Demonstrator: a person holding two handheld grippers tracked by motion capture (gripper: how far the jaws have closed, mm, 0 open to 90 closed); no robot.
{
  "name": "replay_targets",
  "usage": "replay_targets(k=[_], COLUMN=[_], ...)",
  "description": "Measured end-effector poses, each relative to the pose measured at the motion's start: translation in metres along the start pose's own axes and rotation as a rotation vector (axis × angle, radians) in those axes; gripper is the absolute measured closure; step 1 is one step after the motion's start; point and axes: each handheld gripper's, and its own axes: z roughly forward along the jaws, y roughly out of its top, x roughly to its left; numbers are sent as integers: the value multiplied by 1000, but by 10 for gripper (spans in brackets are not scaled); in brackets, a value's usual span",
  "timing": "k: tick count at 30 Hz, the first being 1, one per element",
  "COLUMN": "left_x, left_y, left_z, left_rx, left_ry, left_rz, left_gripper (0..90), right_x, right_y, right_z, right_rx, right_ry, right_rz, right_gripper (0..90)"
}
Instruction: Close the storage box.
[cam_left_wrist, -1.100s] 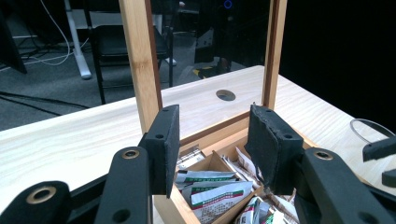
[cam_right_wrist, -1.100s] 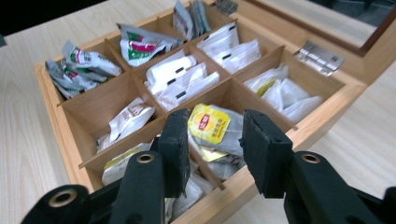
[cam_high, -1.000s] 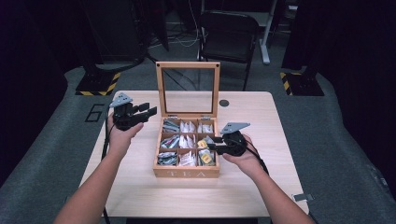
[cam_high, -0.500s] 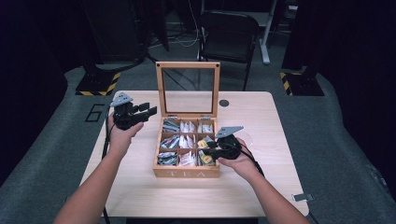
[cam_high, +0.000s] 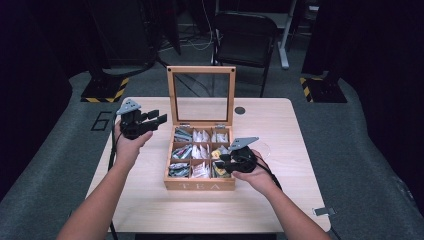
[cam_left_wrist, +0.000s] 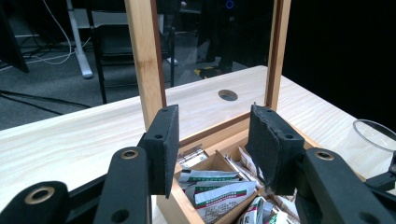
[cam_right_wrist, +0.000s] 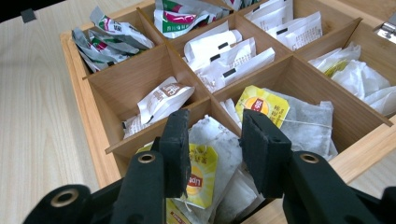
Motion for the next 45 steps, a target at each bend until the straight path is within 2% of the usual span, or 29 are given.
replay_targets(k=[12, 15, 20, 36, 45], left_x=[-1, -1, -1, -2, -3], left_y=[0, 0, 0, 0, 0], left_z=[0, 0, 0, 0, 0], left_rx=[2, 3, 4, 6, 4], left_ry=[2, 4, 3, 4, 5], left_rz=[0, 3, 4, 5, 3], left_gripper=[532, 532, 532, 530, 530], right_x=[0, 1, 3, -6, -6], right_y=[-2, -1, 0, -4, -7], right_z=[-5, -7, -9, -30, -39], right_rx=[-2, 0, 0, -15, -7], right_ry=[30, 41, 49, 8, 10], right_rz=[10, -8, -22, 4, 9], right_gripper=[830, 892, 898, 896, 896])
